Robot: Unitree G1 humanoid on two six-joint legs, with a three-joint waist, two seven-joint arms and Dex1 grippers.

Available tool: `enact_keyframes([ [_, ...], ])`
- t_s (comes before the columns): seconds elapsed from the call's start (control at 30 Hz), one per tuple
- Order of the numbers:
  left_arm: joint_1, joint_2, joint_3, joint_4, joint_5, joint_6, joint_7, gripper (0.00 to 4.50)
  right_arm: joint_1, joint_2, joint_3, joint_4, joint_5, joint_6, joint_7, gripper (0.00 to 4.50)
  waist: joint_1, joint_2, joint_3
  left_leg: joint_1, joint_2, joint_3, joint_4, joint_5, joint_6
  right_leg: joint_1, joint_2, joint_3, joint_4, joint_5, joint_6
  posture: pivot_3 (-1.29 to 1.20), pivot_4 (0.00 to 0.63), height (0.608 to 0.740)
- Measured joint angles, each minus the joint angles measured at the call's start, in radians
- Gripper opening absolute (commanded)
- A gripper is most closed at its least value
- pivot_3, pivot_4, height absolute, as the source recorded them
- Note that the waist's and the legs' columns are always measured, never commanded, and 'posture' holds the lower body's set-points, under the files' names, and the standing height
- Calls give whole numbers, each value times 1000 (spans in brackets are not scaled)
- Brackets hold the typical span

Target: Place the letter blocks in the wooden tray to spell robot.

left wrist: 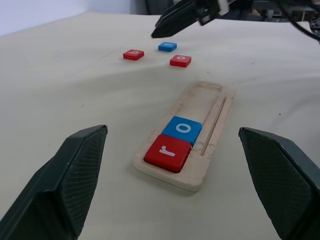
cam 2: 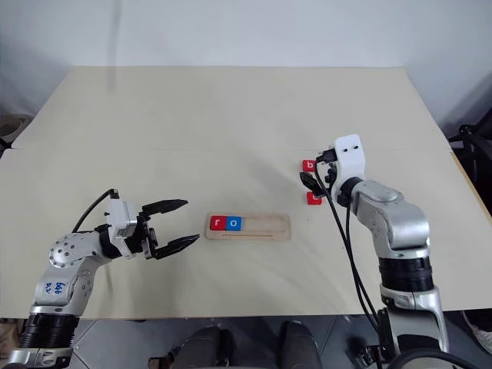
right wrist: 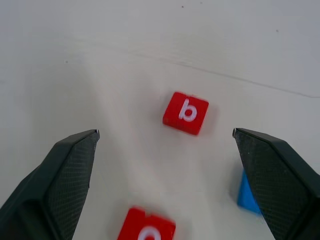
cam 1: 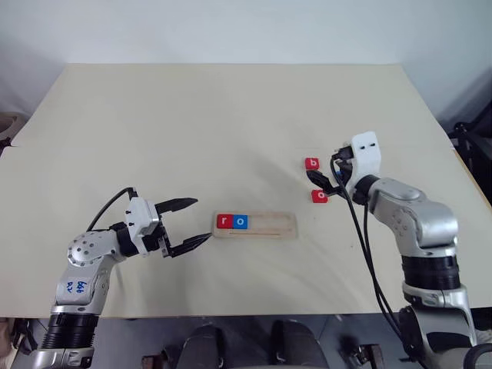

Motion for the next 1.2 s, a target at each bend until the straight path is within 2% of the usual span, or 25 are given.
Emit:
enact_keyframes([
  [0.37,1,0,-1,-9,1,-1,10,4470,-157,156,-6,399,-114,-184,-118,4500,-22,1,0,-1,0,0,-2,1,-1,-1,0,0,0,0,0,0,150,740],
  [0.47,1,0,-1,-12,1,0,10,4500,-182,178,-24,452,-120,-218,-135,3909,-24,1,0,0,0,0,-2,1,-1,-1,0,0,0,0,0,0,150,740],
  [0.7,0,0,-1,-28,1,0,11,4500,-182,214,-36,455,-129,-236,-155,1488,-24,1,0,0,1,0,-1,1,-1,-1,0,0,0,0,0,0,150,740],
  [0.73,-1,0,-1,-29,1,0,11,4500,-181,215,-36,452,-129,-234,-154,1455,-24,1,0,0,1,0,-2,1,-1,-1,0,0,0,0,0,0,150,740],
  [0.93,-16,-7,-14,-30,1,0,7,4500,-111,203,-38,290,-114,-151,-131,1456,-19,1,1,-1,1,-1,-2,1,-1,-1,0,0,0,0,0,0,150,740],
  [1.13,-57,-20,-45,6,1,0,-18,4500,8,129,-78,-65,-50,38,-94,1456,-17,1,1,-2,0,-1,-2,1,-1,-1,0,0,-2,0,0,0,150,740],
  [1.2,-77,-22,-55,23,1,0,-36,4500,88,103,-109,-226,-17,127,-92,1456,-14,1,1,-2,1,-2,-3,1,-1,-1,1,-1,-3,0,0,0,150,740],
])
